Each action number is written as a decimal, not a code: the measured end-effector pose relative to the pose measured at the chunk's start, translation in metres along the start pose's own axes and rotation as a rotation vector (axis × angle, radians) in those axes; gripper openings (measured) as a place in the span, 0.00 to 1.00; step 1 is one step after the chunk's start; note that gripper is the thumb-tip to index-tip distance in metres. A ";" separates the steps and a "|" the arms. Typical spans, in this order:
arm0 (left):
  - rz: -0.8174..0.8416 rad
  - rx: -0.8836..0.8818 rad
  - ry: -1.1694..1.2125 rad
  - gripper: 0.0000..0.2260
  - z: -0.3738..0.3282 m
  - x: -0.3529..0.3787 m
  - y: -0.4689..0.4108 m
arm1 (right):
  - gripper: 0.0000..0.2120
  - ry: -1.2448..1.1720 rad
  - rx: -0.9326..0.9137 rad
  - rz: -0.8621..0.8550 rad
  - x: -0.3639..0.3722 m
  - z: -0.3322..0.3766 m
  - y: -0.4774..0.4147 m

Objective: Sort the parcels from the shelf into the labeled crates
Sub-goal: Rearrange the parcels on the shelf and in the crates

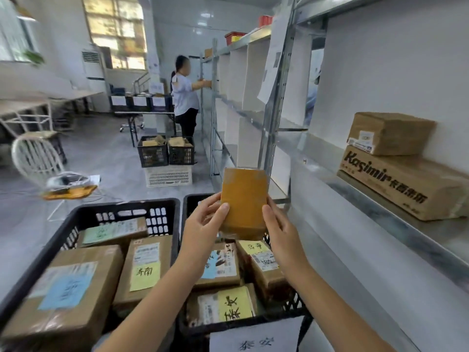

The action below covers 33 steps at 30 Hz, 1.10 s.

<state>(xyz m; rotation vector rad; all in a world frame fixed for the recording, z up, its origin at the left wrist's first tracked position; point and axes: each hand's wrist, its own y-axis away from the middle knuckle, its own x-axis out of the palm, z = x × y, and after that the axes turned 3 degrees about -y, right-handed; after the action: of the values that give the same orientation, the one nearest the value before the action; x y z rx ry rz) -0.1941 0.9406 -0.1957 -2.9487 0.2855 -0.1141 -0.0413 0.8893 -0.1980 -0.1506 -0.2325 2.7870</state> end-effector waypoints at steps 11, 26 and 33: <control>-0.176 -0.110 -0.034 0.15 0.039 -0.036 0.027 | 0.31 -0.020 0.141 0.060 0.032 -0.058 -0.014; -0.249 0.060 -0.273 0.13 0.046 -0.036 0.033 | 0.32 -0.227 0.235 0.180 0.035 -0.076 -0.018; -0.161 -0.037 -0.346 0.35 0.057 -0.023 0.027 | 0.29 -0.139 0.159 0.149 0.027 -0.067 -0.014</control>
<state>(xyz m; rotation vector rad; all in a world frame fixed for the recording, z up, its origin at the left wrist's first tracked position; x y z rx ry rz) -0.2167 0.9281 -0.2576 -2.9531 0.0017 0.3813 -0.0535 0.9208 -0.2636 0.0678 -0.0331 2.9522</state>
